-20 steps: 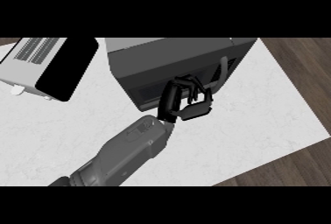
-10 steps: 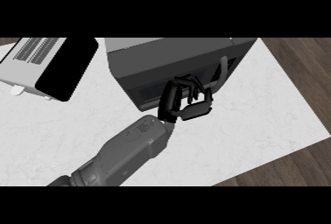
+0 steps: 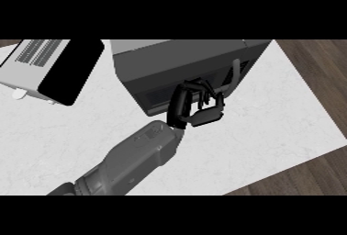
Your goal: Pick up the milk, place it into the microwave and close the microwave
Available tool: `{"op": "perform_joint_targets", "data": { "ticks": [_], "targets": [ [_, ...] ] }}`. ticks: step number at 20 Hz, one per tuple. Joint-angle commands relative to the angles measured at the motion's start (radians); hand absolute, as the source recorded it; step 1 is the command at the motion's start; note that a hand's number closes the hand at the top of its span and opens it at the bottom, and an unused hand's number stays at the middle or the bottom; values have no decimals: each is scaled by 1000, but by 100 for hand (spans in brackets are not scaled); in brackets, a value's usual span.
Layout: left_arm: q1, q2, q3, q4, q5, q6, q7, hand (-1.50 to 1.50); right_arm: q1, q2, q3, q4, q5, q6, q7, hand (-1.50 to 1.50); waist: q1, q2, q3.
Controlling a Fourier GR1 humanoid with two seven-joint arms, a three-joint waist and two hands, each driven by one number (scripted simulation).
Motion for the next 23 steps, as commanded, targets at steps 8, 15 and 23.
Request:
{"op": "perform_joint_targets", "data": {
  "ticks": [8,15,23],
  "targets": [
    [-98,1,33,83,45,-6,-5,150,-43,-17,-13,86,-58,45,-1,-150,1,17,0],
    [-114,1,15,83,71,-8,-17,150,-76,-36,-16,129,-84,59,15,-150,11,18,0],
    [-126,1,5,89,103,-4,-32,150,-112,-60,-21,166,-103,68,31,-150,14,21,0]
  ]
}}
